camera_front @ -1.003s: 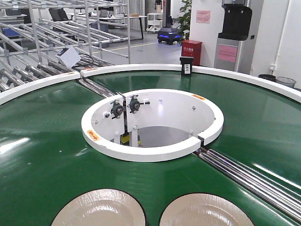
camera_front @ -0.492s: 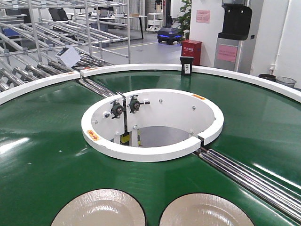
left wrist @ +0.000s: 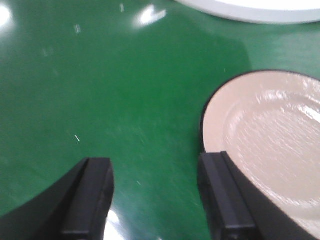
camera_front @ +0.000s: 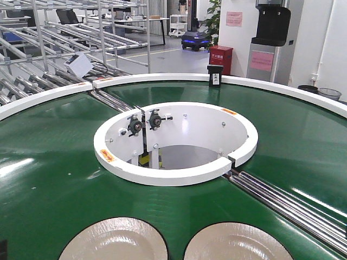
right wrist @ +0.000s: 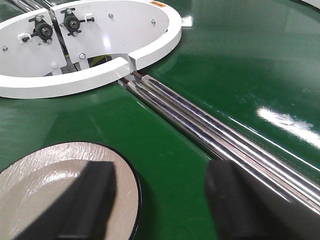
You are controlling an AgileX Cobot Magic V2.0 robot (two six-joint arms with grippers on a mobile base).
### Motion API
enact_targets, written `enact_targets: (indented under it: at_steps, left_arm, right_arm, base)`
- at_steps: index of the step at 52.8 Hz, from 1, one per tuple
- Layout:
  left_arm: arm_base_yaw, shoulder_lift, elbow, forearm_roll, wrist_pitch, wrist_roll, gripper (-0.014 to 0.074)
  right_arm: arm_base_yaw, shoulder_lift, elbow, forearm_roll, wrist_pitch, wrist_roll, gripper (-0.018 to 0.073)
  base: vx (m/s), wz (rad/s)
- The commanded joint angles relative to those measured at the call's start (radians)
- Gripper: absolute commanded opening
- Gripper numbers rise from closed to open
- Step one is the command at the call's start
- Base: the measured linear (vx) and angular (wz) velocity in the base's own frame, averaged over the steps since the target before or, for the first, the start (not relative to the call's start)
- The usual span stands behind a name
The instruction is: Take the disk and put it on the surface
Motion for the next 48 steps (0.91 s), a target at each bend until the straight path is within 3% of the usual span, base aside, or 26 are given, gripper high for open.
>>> enact_targets:
  at_steps: [1, 9, 22, 36, 48]
  left_arm:
    - [-0.004, 0.062, -0.048, -0.101, -0.051, -0.012, 0.0505]
    - [-0.004, 0.215, -0.142, -0.279, 0.035, 0.1, 0.0505]
    - [0.041, 0.502, -0.365, -0.44, 0.203, 0.281, 0.0505]
    - [0.078, 0.735, -0.513, -0.672, 0.396, 0.624, 0.0505]
    - [0.078, 0.864, -0.549, -0.853, 0.522, 0.834, 0.0503]
  right_arm:
    - [-0.007, 0.006, -0.034, -0.004, -0.076, -0.001, 0.0601]
    - [-0.007, 0.008, -0.034, 0.0, -0.075, -0.001, 0.0624]
    - [-0.007, 0.008, -0.034, -0.001, -0.075, -0.005, 0.06]
    - [-0.007, 0.008, -0.034, -0.001, -0.075, -0.005, 0.0593]
    - [-0.007, 0.008, -0.034, -0.013, -0.075, -0.005, 0.0593]
  base:
    - [0.0, 0.0]
    - [0.0, 0.0]
    - [0.0, 0.0]
    - [0.0, 0.0]
    - [0.0, 0.0]
